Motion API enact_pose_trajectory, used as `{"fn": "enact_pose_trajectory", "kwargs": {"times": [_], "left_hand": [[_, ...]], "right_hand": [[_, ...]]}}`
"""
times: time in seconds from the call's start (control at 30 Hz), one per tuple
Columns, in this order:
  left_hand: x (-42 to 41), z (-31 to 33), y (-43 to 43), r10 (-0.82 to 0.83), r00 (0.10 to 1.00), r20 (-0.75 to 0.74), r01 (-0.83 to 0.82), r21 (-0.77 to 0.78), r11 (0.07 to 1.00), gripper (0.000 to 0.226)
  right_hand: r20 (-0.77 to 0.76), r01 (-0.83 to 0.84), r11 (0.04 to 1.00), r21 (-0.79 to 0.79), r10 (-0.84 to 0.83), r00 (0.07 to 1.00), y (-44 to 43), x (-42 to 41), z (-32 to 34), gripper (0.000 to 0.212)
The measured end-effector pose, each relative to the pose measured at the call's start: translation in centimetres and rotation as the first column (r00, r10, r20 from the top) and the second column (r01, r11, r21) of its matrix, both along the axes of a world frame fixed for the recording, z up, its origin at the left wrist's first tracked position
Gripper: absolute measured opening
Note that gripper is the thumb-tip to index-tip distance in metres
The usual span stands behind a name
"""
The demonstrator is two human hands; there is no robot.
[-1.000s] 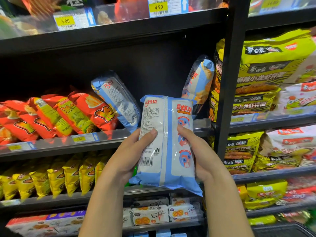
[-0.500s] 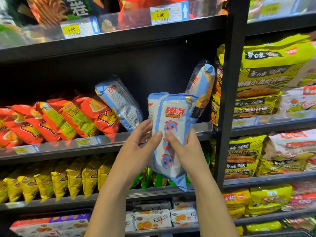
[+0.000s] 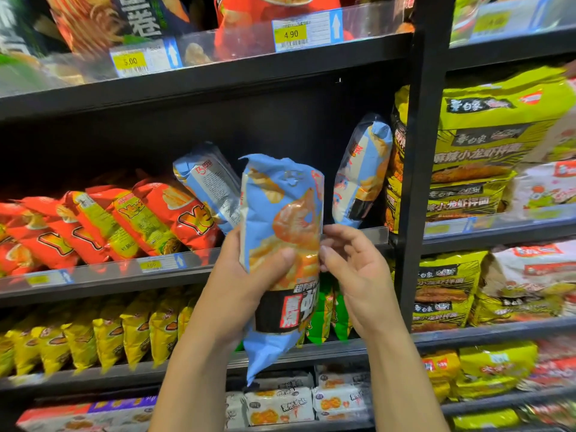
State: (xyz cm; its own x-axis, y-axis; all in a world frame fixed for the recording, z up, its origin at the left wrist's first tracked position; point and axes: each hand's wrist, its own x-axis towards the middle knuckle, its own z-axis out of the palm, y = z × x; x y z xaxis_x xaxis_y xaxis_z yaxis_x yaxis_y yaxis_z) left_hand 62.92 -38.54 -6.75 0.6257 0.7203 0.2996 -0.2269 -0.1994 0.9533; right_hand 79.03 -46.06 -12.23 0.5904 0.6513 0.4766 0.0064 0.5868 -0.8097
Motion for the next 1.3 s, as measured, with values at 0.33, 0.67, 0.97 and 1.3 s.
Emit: {"fn": "enact_pose_trajectory", "kwargs": {"times": [0.33, 0.67, 0.97, 1.3], "left_hand": [[-0.2, -1.2, 1.6, -0.141, 0.985, 0.103, 0.165, -0.284, 0.945, 0.095], [-0.1, -1.0, 2.9, -0.12, 0.993, 0.004, 0.119, -0.13, 0.984, 0.054], [0.8, 0.6, 4.0, 0.001, 0.998, 0.058, 0.007, -0.134, 0.991, 0.059], [5.4, 4.3, 8.6, 0.333, 0.919, 0.211, -0.274, -0.265, 0.924, 0.054]], "right_hand": [[-0.21, -0.382, 0.918, -0.104, 0.356, 0.911, -0.4, 0.1, -0.6, 0.062], [-0.037, -0.142, 0.962, -0.232, 0.137, 0.99, 0.1, 0.4, 0.3, 0.051], [-0.019, -0.024, 0.966, -0.257, 0.019, 1.0, 1.7, 0.3, 1.6, 0.067], [0.257, 0.64, 0.689, -0.339, -0.587, 0.768, 5.9, 4.2, 3.4, 0.097]]}}
